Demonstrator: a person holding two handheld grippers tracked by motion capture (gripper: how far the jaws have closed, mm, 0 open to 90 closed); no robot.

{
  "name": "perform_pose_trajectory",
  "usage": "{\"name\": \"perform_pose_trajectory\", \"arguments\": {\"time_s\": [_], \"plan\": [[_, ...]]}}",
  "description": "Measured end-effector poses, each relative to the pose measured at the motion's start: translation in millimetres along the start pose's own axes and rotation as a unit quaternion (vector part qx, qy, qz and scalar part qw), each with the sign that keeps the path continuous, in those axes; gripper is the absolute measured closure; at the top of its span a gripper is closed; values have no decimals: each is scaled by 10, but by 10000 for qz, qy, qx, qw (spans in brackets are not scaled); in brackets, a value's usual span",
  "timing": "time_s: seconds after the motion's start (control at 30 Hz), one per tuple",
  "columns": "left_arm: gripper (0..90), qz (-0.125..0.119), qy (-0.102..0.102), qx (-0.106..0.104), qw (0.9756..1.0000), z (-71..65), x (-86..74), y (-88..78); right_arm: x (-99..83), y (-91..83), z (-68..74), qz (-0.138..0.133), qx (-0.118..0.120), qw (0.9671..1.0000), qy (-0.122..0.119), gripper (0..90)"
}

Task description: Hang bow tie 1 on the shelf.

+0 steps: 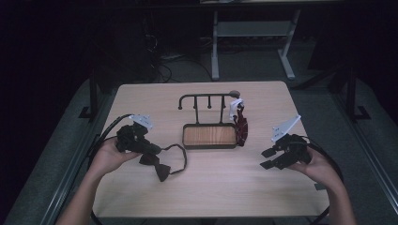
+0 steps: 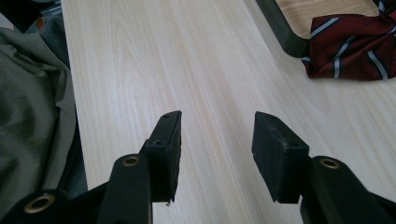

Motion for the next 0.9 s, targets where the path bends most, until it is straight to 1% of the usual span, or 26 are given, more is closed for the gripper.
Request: {"name": "perform_pose_trajectory", "arguments": {"time_s": [0.13, 0.2, 0.4, 0.53, 0.73, 0.8, 0.87, 0.9], "plan": [[897, 71, 60, 8, 10000, 4, 62, -41, -4, 3, -4, 2, 0, 10000, -17, 519], [898, 57, 123, -31, 9999, 4, 95, -62, -5, 7, -6, 7, -8, 10000, -18, 519], [899, 62, 192, -18, 9998, -2, 176, -126, -8, 12, -9, 14, -7, 10000, -14, 519], [900, -13, 229, -11, 9997, 6, 254, -191, -9, 16, -11, 16, -7, 10000, -12, 519], [900, -40, 317, -5, 9995, 29, 390, -279, -11, 30, -15, 28, 0, 10000, -5, 519], [900, -42, 341, 31, 9994, 44, 443, -309, -12, 31, -15, 30, 0, 10000, -4, 519], [900, -104, 357, 14, 9993, 68, 500, -352, -14, 28, -15, 26, 6, 10000, 3, 519], [900, -124, 341, 40, 9993, 77, 518, -367, -15, 27, -16, 23, 12, 10000, -1, 519]]}}
Point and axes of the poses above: each handheld gripper's, and its own axes: y roughly forward along the jaws, x roughly out of its top, z roughly to its left, the point moved 3 cm from there along y, roughly forward along the jaws, and after that the axes turned 11 degrees about y, right-handed, at the moved point
